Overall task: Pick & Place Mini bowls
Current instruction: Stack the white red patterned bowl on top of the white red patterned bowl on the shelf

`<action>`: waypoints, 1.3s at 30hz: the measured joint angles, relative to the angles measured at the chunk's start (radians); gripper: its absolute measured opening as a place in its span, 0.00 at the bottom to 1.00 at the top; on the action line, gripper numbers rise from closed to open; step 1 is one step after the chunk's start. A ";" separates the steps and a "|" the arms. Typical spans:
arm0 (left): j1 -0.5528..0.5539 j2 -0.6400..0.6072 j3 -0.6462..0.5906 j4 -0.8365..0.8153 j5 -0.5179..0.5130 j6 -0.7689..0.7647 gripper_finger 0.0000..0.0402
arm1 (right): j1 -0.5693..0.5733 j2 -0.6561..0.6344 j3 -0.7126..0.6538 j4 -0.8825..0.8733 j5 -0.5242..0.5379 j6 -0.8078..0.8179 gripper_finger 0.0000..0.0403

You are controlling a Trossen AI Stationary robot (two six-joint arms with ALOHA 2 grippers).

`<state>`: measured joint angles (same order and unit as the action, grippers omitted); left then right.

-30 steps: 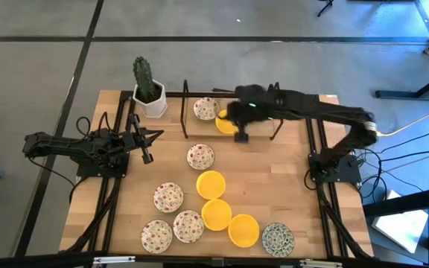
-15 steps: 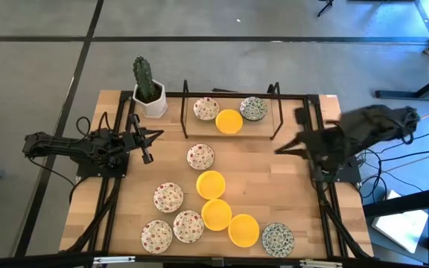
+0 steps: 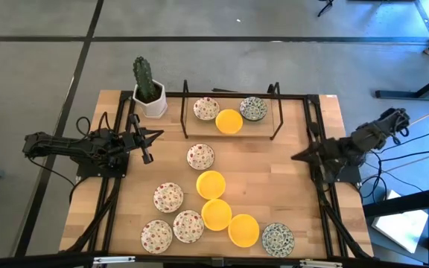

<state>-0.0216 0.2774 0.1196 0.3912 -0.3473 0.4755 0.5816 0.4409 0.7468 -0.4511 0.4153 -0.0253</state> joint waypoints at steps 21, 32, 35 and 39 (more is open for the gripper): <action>0.000 0.002 0.000 0.010 0.032 0.009 0.01 | -0.078 -0.432 -0.562 0.480 -0.015 -0.124 0.00; 0.000 0.002 0.000 0.011 0.032 0.009 0.02 | -0.228 -0.432 -0.655 0.516 -0.042 -0.178 0.01; 0.000 0.002 0.000 0.010 0.031 0.011 0.01 | -0.246 -0.432 -0.655 0.498 -0.058 -0.188 0.02; 0.000 0.002 0.000 0.010 0.023 0.069 0.00 | -0.257 -0.432 -0.655 0.493 -0.042 -0.193 0.03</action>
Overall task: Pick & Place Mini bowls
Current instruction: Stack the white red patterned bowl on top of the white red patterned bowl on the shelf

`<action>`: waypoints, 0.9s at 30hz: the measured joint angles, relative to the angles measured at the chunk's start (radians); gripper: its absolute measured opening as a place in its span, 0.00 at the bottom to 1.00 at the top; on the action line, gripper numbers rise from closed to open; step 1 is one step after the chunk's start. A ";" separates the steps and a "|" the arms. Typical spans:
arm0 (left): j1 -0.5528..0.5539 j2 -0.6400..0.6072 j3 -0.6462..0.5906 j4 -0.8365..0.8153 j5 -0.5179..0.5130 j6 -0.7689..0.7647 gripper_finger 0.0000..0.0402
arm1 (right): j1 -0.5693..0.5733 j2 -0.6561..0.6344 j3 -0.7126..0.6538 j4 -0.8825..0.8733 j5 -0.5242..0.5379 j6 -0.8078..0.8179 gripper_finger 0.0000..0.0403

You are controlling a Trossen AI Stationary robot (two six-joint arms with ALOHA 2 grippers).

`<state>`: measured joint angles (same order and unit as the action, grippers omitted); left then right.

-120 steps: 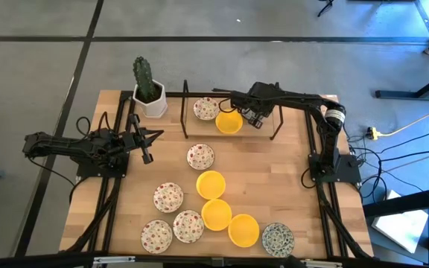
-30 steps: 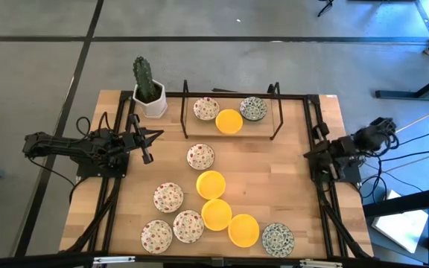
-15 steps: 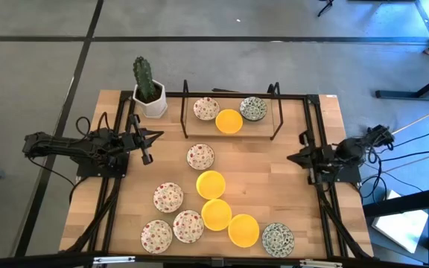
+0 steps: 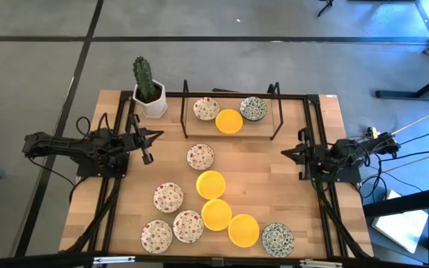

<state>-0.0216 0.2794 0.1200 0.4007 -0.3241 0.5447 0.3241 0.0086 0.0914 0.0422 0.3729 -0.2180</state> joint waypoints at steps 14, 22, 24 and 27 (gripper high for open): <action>0.000 0.000 0.000 -0.014 0.011 -0.076 0.01 | 0.000 0.000 0.008 0.012 0.001 -0.066 0.03; 0.000 0.084 0.000 -0.078 -0.118 -0.335 0.00 | 0.000 0.000 0.008 0.013 0.000 -0.116 0.03; -0.008 0.108 0.000 -0.085 -0.107 -0.440 0.01 | 0.000 0.000 0.008 0.013 0.000 -0.120 0.03; -0.039 0.156 0.000 -0.121 -0.074 -0.553 0.01 | 0.000 0.000 0.008 0.008 -0.003 -0.108 0.03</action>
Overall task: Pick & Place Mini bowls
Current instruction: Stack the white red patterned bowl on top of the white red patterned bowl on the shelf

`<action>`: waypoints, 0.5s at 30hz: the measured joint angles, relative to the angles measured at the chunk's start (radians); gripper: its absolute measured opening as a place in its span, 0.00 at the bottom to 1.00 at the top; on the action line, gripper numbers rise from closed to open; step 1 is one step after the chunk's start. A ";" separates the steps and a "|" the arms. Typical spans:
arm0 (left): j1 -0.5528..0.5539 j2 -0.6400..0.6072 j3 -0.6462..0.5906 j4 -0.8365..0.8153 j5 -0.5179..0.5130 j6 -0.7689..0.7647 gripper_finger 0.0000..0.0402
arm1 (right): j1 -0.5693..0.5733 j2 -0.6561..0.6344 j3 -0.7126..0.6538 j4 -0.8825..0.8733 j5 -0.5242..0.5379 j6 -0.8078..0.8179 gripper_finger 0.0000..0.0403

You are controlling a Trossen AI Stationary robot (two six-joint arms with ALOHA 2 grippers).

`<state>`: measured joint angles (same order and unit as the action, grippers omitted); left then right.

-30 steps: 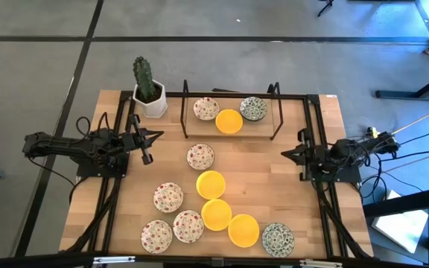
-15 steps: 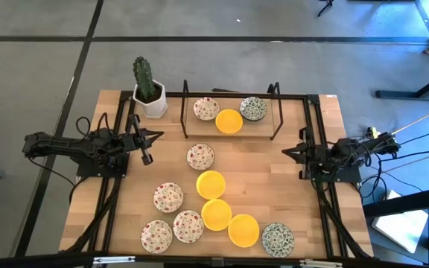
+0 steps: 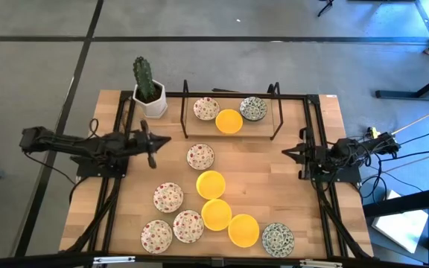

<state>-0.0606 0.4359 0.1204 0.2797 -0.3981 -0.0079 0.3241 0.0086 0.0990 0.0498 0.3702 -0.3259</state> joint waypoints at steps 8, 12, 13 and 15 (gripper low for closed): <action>-0.180 0.133 0.109 -0.211 -0.169 -0.094 0.02 | 0.000 0.000 0.001 0.009 -0.007 0.086 0.04; -0.277 0.228 0.301 -0.541 -0.195 -0.272 0.06 | 0.000 0.000 0.001 0.053 -0.008 0.078 0.04; -0.302 0.261 0.354 -0.620 -0.189 -0.322 0.07 | 0.000 0.000 0.001 0.073 -0.008 0.069 0.04; -0.354 0.338 0.464 -0.781 -0.186 -0.425 0.10 | 0.000 0.000 0.002 0.104 -0.007 0.051 0.04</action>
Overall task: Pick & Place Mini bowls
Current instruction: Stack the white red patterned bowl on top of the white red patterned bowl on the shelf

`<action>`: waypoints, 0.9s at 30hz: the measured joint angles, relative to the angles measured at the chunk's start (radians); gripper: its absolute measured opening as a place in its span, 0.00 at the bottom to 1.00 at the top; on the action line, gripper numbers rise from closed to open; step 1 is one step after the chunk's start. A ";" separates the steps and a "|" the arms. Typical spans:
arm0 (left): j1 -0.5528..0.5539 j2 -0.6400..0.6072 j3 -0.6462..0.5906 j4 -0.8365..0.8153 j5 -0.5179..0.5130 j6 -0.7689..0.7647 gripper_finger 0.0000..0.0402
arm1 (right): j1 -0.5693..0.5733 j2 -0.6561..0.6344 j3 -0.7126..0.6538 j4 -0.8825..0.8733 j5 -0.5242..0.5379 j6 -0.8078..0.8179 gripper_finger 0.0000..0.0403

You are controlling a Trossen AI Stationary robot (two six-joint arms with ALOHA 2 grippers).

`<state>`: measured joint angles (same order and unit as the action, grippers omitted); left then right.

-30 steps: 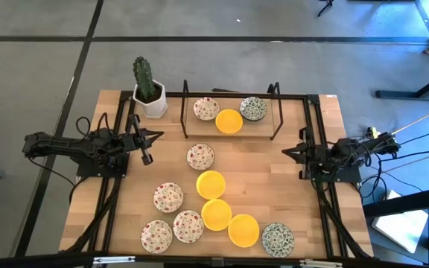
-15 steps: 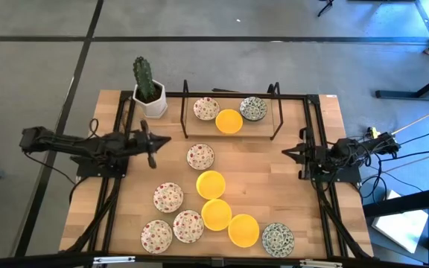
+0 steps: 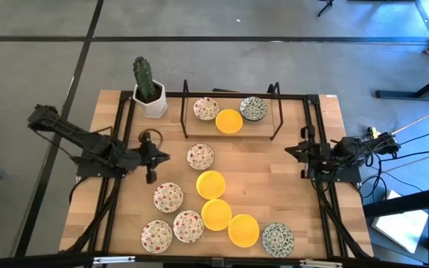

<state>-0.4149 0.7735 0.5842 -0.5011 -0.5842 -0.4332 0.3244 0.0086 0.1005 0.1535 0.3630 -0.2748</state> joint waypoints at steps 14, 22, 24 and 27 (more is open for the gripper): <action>-0.118 0.537 0.325 -0.495 0.289 -0.381 0.21 | 0.000 0.001 0.000 -0.027 0.000 0.044 0.04; -0.141 0.630 0.328 -0.498 0.349 -0.321 0.42 | 0.000 0.001 0.000 -0.067 0.000 0.114 0.04; -0.134 0.633 0.328 -0.498 0.351 -0.315 0.48 | 0.000 0.001 0.000 -0.073 0.000 0.114 0.04; -0.120 0.633 0.328 -0.498 0.348 -0.315 0.55 | 0.000 0.001 0.000 -0.077 0.000 0.114 0.04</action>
<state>-0.5345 1.4063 0.9119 -0.9990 -0.2359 -0.7480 0.3244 0.0093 0.1005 0.0765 0.3630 -0.1605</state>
